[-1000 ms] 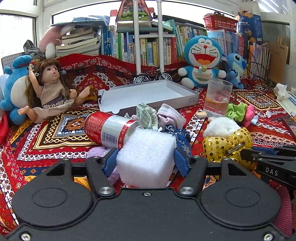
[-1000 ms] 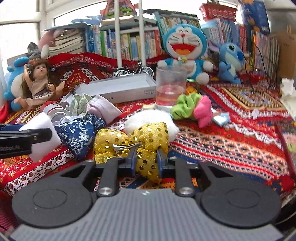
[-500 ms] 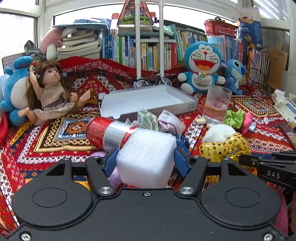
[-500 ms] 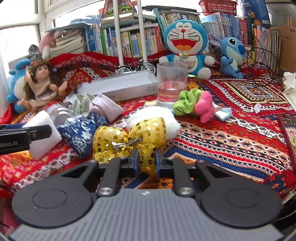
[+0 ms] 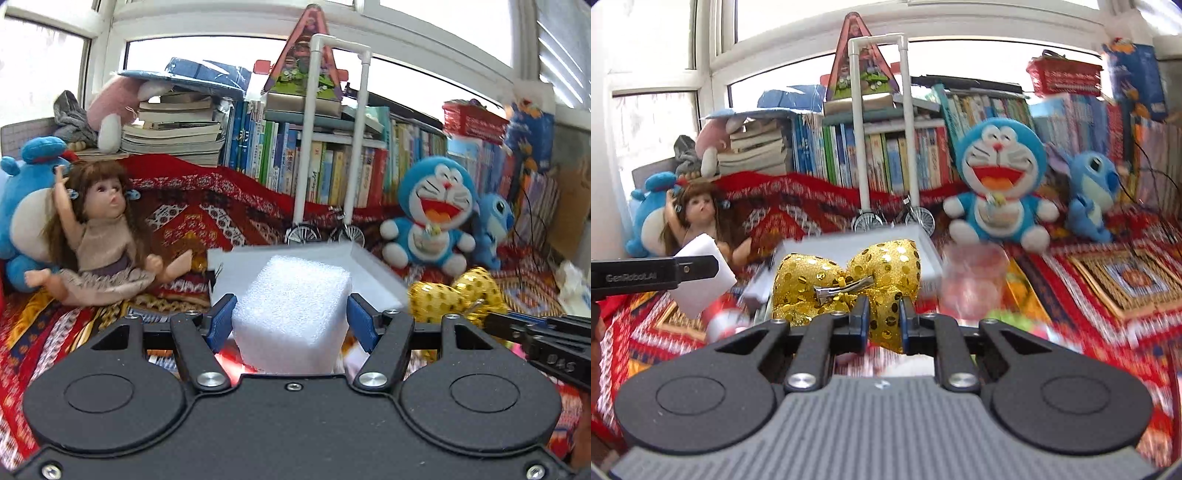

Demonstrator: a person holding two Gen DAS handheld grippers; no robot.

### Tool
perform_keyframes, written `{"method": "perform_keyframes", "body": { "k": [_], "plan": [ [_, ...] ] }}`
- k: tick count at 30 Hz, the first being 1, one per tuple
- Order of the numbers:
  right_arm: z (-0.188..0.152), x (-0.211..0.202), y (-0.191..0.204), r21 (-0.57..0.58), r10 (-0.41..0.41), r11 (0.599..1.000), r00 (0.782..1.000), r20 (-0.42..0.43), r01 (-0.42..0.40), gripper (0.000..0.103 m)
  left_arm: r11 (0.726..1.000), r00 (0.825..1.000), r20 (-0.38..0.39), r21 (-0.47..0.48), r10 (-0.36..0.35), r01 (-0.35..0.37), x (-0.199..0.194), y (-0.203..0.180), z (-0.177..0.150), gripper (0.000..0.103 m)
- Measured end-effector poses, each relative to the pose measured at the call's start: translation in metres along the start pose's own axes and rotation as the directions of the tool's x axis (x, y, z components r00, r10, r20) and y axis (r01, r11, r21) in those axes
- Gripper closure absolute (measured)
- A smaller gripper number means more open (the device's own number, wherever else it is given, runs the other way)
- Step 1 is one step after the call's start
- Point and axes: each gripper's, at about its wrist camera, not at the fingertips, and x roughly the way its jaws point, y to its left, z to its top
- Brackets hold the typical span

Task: Organize soft objects
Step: 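Lift and carry the foam cube with the left gripper while the right carries the bow into the white box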

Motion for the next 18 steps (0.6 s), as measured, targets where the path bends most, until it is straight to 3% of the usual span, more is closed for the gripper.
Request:
{"method": "perform_keyframes", "body": {
  "k": [3,8,18],
  "plan": [
    [0.022,0.040,0.003,-0.005,0.001,1.000,1.000,-0.009,-0.001,0.083,0.999,0.999,-0.045,-0.039,-0.009,0.007,0.039,0.008,0.022,0.040],
    [0.038,0.112,0.011,0.008,0.011,1.000,0.997,-0.076,-0.010,0.082,0.994,0.987,-0.154,-0.083,0.051,-0.064,0.112,0.019,0.034,0.040],
    [0.024,0.188,0.022,-0.017,-0.035,0.999,0.977,-0.208,0.032,0.082,0.989,0.957,-0.273,-0.076,0.100,-0.125,0.187,0.035,0.011,0.040]
  ]
}}
